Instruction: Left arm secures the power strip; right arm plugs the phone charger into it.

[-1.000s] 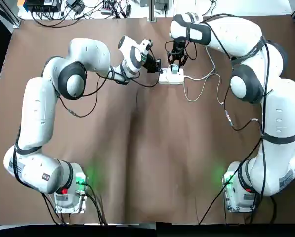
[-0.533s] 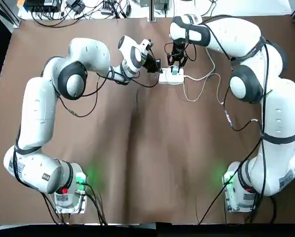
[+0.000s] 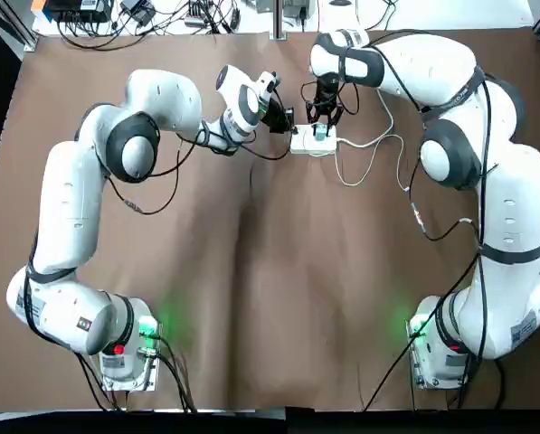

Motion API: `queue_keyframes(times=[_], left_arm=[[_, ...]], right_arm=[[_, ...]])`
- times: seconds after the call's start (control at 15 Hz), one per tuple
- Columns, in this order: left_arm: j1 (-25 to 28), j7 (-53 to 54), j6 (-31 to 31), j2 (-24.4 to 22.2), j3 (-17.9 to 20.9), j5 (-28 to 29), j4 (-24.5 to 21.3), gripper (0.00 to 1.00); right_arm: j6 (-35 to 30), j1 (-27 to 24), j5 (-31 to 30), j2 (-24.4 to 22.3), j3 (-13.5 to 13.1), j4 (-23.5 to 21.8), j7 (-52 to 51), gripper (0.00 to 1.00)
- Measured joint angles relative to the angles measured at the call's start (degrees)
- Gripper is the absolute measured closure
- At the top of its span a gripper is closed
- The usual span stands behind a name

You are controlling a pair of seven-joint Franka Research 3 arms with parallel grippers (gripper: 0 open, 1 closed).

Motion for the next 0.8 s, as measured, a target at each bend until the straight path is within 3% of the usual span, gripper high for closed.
queue_keyframes(times=[0.8], left_arm=[[0.0,0.0,0.01,0.0,0.0,0.0,0.0,0.99]], right_arm=[[1.25,0.08,0.0,0.25,0.0,-0.24,0.0,0.52]])
